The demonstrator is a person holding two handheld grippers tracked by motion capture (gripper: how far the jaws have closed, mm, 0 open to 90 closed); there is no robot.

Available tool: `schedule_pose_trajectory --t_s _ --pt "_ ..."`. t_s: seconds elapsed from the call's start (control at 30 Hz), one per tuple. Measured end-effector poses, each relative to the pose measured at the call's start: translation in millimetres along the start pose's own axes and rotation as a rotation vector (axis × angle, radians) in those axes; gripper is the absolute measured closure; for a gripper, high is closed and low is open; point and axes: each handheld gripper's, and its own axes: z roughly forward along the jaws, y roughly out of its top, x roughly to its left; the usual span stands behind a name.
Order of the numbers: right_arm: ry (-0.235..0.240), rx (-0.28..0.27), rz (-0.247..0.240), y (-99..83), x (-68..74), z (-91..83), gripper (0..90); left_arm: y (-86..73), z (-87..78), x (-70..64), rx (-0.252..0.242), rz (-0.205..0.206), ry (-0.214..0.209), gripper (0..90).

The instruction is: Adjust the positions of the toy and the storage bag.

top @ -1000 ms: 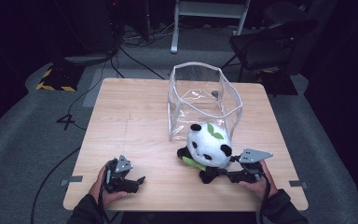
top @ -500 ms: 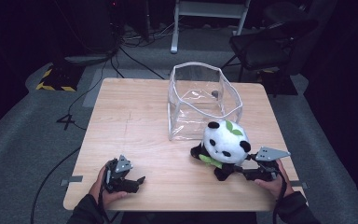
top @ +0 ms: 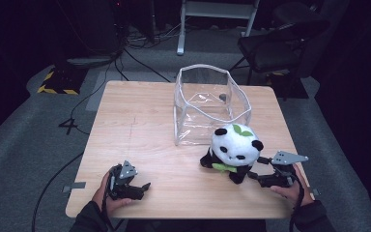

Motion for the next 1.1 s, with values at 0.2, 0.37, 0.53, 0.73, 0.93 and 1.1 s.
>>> schedule_pose_trajectory --t_s 0.2,0.37,0.53,0.73,0.93,1.1 --pt "-0.014 -0.046 0.015 5.6 3.8 -13.0 18.2 0.0 0.0 -0.1 0.000 -0.002 0.000 14.5" --pt "-0.022 -0.074 0.025 12.6 5.6 -23.1 17.4 0.0 0.0 -0.1 0.000 -0.002 0.000 14.4" --pt "-0.019 -0.102 0.023 17.0 7.0 -27.1 16.7 0.0 0.0 -0.1 0.000 -0.002 0.001 14.4" --pt "-0.020 -0.136 0.021 27.1 10.9 -30.6 16.7 0.0 0.0 0.0 0.000 0.000 0.000 14.4" --pt "-0.021 -0.164 0.010 34.9 15.0 -32.9 16.7 0.0 0.0 0.0 0.000 0.000 0.000 14.4" --pt "-0.020 -0.193 0.007 41.2 17.2 -36.1 16.4 0.1 0.3 -0.4 0.000 -0.007 0.001 14.4"
